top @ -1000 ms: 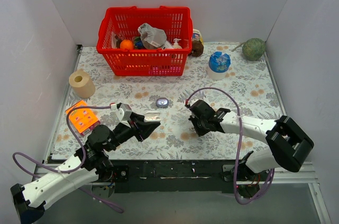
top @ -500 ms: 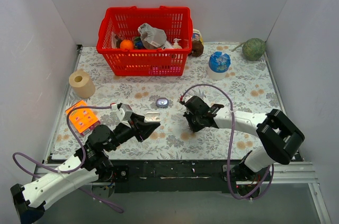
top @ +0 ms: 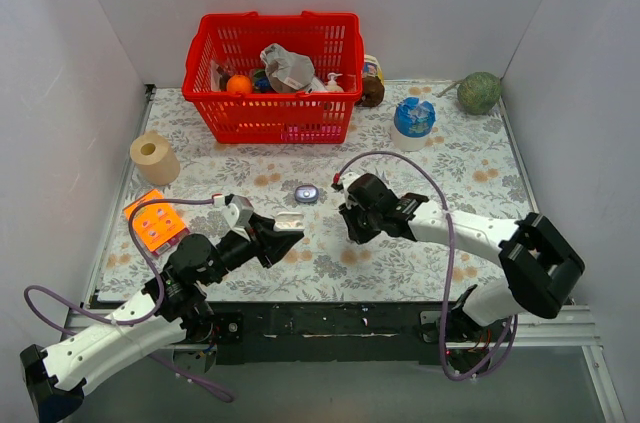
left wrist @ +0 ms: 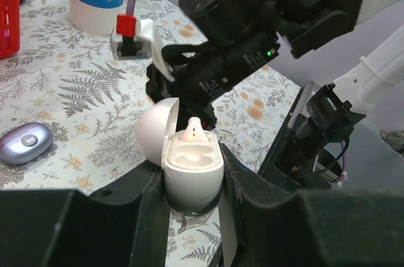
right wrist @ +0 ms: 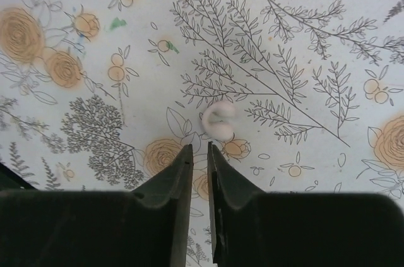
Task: Insert the wireless bluetooth earbuds into the charging case
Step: Move the earbud to the center of the board, then pick up the earbud from the center of the board.
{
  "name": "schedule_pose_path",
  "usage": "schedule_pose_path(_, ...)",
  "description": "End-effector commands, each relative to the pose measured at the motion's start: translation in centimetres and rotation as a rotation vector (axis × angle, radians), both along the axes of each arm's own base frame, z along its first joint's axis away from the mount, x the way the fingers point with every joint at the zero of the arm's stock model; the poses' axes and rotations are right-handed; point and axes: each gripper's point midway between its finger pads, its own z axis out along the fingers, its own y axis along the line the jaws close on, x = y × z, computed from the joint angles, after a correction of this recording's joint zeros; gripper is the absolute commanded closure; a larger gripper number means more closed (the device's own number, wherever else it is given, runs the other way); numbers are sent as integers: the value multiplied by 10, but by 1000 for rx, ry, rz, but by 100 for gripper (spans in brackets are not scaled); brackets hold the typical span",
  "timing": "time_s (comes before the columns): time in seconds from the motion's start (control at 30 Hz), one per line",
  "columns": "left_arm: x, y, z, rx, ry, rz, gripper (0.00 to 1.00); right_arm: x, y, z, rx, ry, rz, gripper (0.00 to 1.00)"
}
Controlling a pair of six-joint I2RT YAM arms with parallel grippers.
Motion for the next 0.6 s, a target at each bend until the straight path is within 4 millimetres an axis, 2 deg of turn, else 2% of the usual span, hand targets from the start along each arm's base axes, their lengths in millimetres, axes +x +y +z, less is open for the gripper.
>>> schedule_pose_path(0.0,0,0,12,-24,-23,0,100,16,10,49,77,-143,36,72)
schedule_pose_path(0.07,0,0,13,-25,-25,1,100,18,10,52,60,-168,76,66)
schedule_pose_path(0.17,0,-1,13,-21,-23,-2,100,12,12,42,26,-131,158,61)
schedule_pose_path(0.3,-1,2,15,-29,-25,2,100,-7,18,30,48,-79,251,59)
schedule_pose_path(0.43,-1,2,14,-31,-21,3,100,-7,20,22,37,-65,245,59)
schedule_pose_path(0.57,-1,2,13,-27,-16,1,100,-4,27,23,57,-65,231,59)
